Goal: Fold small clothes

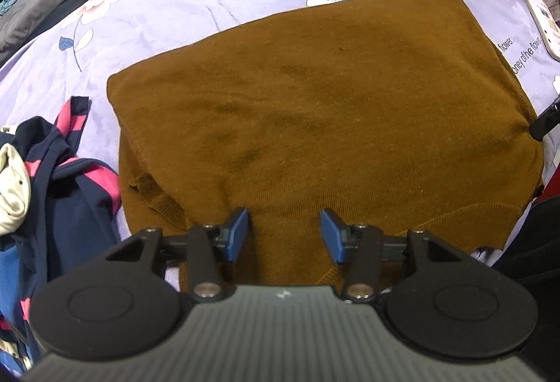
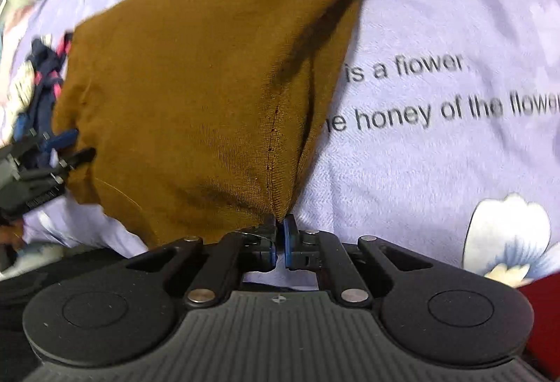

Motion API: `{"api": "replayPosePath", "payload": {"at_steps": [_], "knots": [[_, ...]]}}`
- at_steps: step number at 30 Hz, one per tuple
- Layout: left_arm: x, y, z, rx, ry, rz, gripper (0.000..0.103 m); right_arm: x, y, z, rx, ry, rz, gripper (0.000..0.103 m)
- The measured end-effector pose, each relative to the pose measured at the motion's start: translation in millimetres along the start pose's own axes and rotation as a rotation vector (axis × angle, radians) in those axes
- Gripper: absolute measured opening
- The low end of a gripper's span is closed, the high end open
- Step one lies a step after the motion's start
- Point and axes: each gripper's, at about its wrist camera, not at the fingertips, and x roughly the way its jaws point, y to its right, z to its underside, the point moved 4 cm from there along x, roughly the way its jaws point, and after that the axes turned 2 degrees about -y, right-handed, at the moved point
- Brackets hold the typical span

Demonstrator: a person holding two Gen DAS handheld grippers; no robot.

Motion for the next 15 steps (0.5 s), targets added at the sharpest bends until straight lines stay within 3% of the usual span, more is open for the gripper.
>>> {"api": "replayPosePath", "payload": {"at_steps": [1,5,7,9,12,15], "knots": [[0,1,-1,-0.003,-0.002,-0.003,0.047,0,-1,1,-0.013,0.000,0.013,0.026],[-4,7,-5,-0.004,-0.019,-0.044,0.050,-16,8,1,-0.043,0.019,-0.010,0.034],[-10,12,-10,-0.018,-0.024,-0.087,0.052,-30,17,-4,-0.073,0.053,-0.011,0.046],[-24,20,-18,-0.044,0.013,-0.128,0.054,-41,26,-14,-0.103,0.102,-0.019,0.050],[-45,46,-38,-0.084,0.075,-0.131,0.056,-54,41,-33,-0.141,0.171,-0.035,0.051],[-58,92,-57,-0.041,0.139,-0.119,0.056,-53,52,-51,-0.139,0.215,-0.063,0.052]]}}
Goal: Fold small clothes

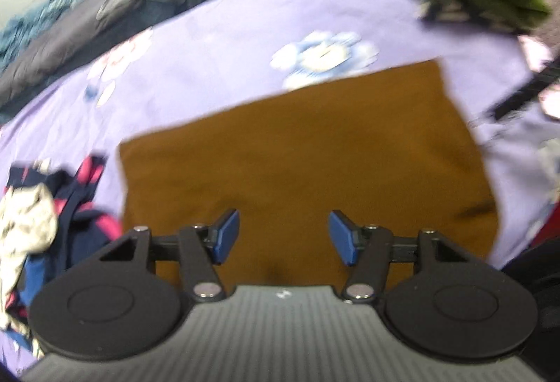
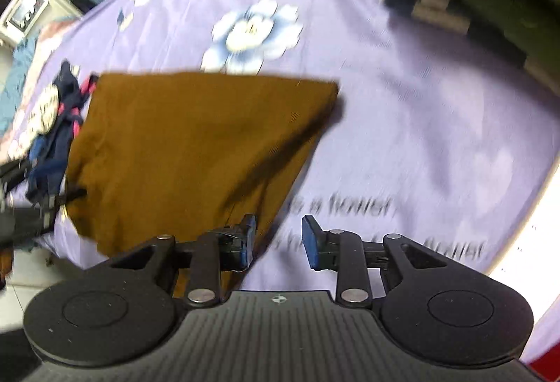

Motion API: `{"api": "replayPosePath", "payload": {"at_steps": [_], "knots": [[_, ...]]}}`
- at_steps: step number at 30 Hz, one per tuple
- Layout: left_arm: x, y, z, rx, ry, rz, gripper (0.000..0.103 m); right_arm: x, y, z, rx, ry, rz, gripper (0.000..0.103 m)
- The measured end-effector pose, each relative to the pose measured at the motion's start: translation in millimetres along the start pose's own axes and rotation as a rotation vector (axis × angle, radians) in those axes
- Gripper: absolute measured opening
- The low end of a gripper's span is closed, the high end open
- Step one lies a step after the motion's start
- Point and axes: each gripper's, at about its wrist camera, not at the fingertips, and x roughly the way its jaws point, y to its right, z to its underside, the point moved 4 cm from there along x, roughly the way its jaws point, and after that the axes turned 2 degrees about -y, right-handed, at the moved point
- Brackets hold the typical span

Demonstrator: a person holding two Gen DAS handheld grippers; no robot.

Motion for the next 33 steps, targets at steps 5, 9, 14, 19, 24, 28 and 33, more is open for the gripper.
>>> {"api": "replayPosePath", "payload": {"at_steps": [5,9,14,19,24,28,33], "knots": [[-5,89,-9,0.122,0.009,0.070,0.055,9,17,-13,-0.004,-0.005,-0.066,0.052],[10,131,-3,0.124,-0.097,0.125,0.050,17,28,-27,0.020,0.012,-0.090,0.053],[30,156,14,0.133,-0.204,0.083,0.049,25,34,-42,0.066,0.019,-0.091,0.057],[49,167,25,0.177,-0.232,0.041,0.050,36,40,-43,0.147,0.008,-0.114,0.061],[50,160,27,0.125,-0.224,0.057,0.031,38,40,-43,0.200,0.028,-0.147,0.076],[47,134,27,-0.009,-0.226,0.092,0.008,44,31,-46,0.210,0.030,-0.181,0.045],[30,73,26,-0.340,-0.193,0.189,0.007,36,6,-56,0.136,0.050,-0.210,0.012]]}}
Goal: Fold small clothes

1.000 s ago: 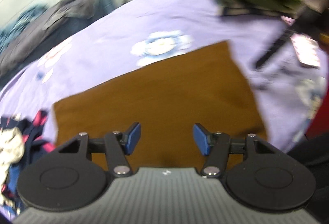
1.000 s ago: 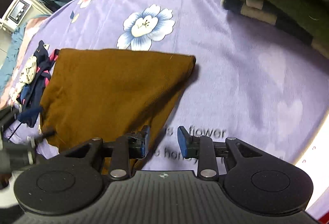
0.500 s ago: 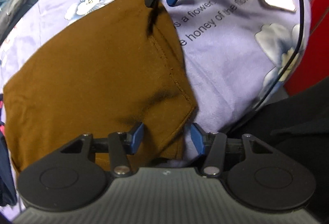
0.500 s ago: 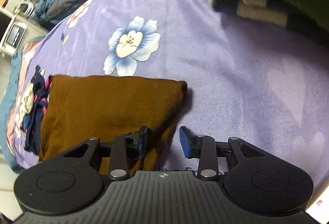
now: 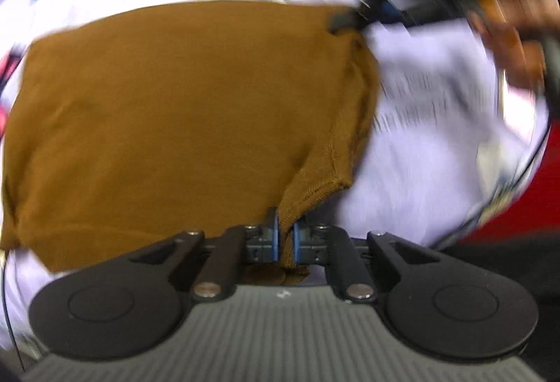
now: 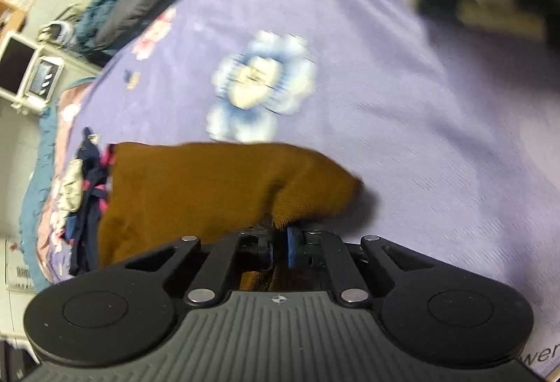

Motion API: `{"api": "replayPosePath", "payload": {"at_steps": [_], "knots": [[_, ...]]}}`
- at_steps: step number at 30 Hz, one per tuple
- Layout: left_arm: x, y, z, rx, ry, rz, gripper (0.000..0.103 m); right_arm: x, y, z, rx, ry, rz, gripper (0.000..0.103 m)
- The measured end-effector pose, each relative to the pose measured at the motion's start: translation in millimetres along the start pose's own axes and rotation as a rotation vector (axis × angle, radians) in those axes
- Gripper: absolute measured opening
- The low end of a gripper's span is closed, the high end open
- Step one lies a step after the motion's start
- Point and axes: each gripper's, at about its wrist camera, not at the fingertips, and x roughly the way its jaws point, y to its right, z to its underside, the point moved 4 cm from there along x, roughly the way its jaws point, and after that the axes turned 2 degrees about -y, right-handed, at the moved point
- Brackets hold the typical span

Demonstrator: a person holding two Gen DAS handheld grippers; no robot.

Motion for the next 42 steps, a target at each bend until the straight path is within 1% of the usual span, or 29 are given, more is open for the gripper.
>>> {"api": "replayPosePath", "payload": {"at_steps": [2,3,6,8,9,10,12,13,15,16,17,18,19,21,22,23,24,25,27,28,30,32,34,35,39,41,42], "knots": [[-22,-29,-7,-0.119,0.048,0.029,0.007,-6,-26,-9,-0.062,0.016,-0.028,0.012],[-34,-49,-9,-0.185,0.077,0.029,0.007,-6,-41,-16,-0.079,0.020,-0.058,0.012],[-66,-108,-2,-0.359,0.150,-0.009,0.007,3,-94,-43,-0.105,0.022,-0.186,0.012],[-79,-145,4,-0.444,0.189,-0.039,0.007,27,-136,-61,-0.111,-0.008,-0.260,0.012],[-81,-162,8,-0.480,0.191,-0.057,0.007,40,-156,-65,-0.125,-0.025,-0.277,0.012],[-84,-178,12,-0.509,0.189,-0.073,0.007,58,-180,-67,-0.163,-0.046,-0.281,0.012],[-81,-204,20,-0.577,0.189,-0.092,0.007,92,-224,-67,-0.268,-0.062,-0.257,0.012],[-76,-213,18,-0.603,0.183,-0.100,0.007,108,-241,-64,-0.299,-0.078,-0.254,0.012],[-66,-233,26,-0.638,0.155,-0.109,0.007,142,-266,-62,-0.333,-0.105,-0.229,0.012],[-61,-247,29,-0.656,0.133,-0.093,0.008,159,-272,-60,-0.339,-0.128,-0.209,0.015],[-53,-255,32,-0.691,0.114,-0.081,0.011,177,-277,-58,-0.344,-0.154,-0.184,0.021],[-49,-263,37,-0.728,0.103,-0.076,0.017,186,-276,-57,-0.344,-0.166,-0.169,0.032],[-46,-271,41,-0.756,0.092,-0.082,0.033,193,-275,-56,-0.339,-0.168,-0.160,0.037],[-51,-284,48,-0.806,0.074,-0.116,0.053,193,-268,-58,-0.326,-0.150,-0.151,0.039],[-58,-289,51,-0.822,0.091,-0.113,0.053,184,-265,-60,-0.314,-0.124,-0.151,0.045],[-65,-293,53,-0.828,0.118,-0.100,0.054,172,-259,-63,-0.309,-0.084,-0.159,0.054],[-73,-295,55,-0.824,0.147,-0.086,0.057,159,-255,-68,-0.308,-0.045,-0.159,0.072],[-80,-297,54,-0.811,0.171,-0.075,0.063,147,-247,-71,-0.311,0.000,-0.146,0.088],[-85,-299,48,-0.760,0.198,-0.046,0.069,128,-228,-71,-0.322,0.067,-0.107,0.097],[-85,-300,44,-0.733,0.203,-0.028,0.072,123,-217,-69,-0.331,0.074,-0.091,0.098],[-76,-304,34,-0.696,0.204,0.001,0.076,117,-193,-62,-0.328,0.034,-0.063,0.098],[-64,-303,24,-0.670,0.185,0.026,0.076,112,-168,-51,-0.269,0.006,-0.066,0.098],[-53,-297,19,-0.670,0.143,0.074,0.076,109,-149,-39,-0.216,-0.012,-0.080,0.096],[-46,-297,15,-0.670,0.135,0.104,0.076,107,-143,-33,-0.201,-0.014,-0.087,0.096],[-35,-297,4,-0.648,0.168,0.144,0.077,110,-128,-14,-0.164,-0.033,-0.102,0.096],[-31,-298,-1,-0.659,0.166,0.171,0.077,119,-128,-8,-0.142,-0.054,-0.111,0.092],[-31,-297,-4,-0.652,0.162,0.186,0.074,123,-129,-6,-0.129,-0.063,-0.126,0.092]]}}
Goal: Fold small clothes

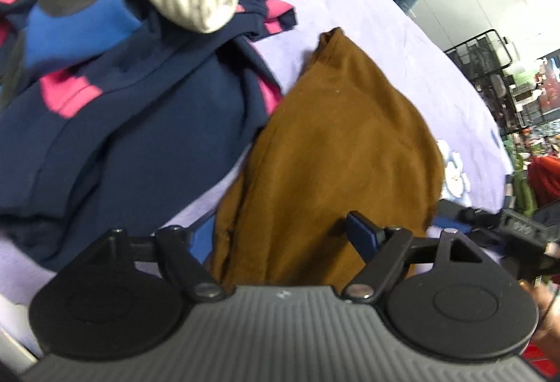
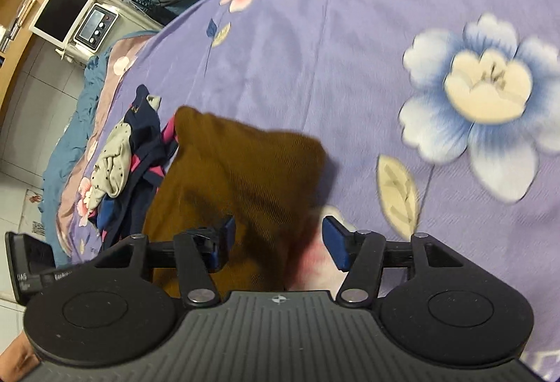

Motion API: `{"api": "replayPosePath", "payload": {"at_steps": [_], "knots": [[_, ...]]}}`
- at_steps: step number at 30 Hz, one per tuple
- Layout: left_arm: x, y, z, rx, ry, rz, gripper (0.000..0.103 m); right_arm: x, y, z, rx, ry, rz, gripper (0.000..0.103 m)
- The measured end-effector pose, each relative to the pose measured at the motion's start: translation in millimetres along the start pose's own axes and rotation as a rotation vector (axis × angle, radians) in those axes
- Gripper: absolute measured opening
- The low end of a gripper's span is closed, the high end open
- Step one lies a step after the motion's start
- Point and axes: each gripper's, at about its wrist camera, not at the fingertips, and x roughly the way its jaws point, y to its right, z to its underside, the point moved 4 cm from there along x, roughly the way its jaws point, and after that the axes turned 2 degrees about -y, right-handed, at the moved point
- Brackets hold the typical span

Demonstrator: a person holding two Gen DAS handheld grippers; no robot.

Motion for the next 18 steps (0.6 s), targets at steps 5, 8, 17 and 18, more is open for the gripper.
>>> {"api": "replayPosePath", "payload": {"at_steps": [5,8,17,18], "knots": [[20,17,6,0.080,-0.060,0.032,0.063,22,0,6,0.054,-0.032,-0.029,0.092],[25,18,6,0.057,-0.021,0.032,0.057,30,2,7,0.089,-0.017,-0.066,0.092],[23,37,1,0.061,-0.019,0.018,0.027,29,-5,-1,0.116,-0.017,-0.038,0.030],[18,43,0,0.063,-0.004,0.031,0.026,22,-11,-3,0.092,0.004,-0.037,0.029]]}}
